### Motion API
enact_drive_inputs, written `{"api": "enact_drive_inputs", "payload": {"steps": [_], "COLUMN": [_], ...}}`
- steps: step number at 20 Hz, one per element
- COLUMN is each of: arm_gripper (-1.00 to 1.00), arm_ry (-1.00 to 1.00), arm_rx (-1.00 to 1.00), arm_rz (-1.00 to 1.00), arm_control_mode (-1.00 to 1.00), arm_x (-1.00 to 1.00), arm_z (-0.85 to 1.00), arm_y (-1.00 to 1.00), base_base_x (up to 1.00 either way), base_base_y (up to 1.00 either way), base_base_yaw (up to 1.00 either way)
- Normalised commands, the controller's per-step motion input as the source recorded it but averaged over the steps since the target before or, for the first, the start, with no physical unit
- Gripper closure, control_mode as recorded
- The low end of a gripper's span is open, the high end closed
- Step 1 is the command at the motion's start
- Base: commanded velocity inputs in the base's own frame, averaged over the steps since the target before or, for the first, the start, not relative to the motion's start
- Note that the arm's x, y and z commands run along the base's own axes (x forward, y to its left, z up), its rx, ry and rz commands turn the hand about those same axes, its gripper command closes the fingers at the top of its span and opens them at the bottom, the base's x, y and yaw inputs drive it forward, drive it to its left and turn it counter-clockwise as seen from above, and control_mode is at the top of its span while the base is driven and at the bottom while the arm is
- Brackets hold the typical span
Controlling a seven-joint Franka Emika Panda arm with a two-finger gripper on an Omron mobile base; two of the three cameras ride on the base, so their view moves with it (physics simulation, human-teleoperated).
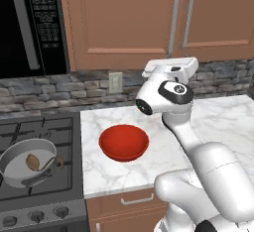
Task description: Open the cabinet and move the ladle to the pot. Then close the cabinet.
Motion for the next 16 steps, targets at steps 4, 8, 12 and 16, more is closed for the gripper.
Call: {"api": "enact_drive_inputs", "payload": {"steps": [4, 8, 12, 16], "arm_gripper": [-1.0, -1.0, -1.0, -1.0], "arm_ry": [0.02, 0.06, 0.07, 0.03], "arm_rx": [0.2, 0.23, 0.26, 0.27], "arm_rz": [0.12, 0.12, 0.15, 0.14], "arm_control_mode": [-1.0, -1.0, -1.0, -1.0], "arm_x": [1.0, 1.0, 0.99, 0.89], "arm_z": [0.1, 0.02, 0.0, 0.0], "arm_y": [-0.29, -0.19, -0.08, -0.1], "base_base_x": [0.0, 0.0, 0.0, 0.0], "base_base_y": [0.0, 0.0, 0.0, 0.0], "base_base_yaw": [0.0, 0.0, 0.0, 0.0]}}
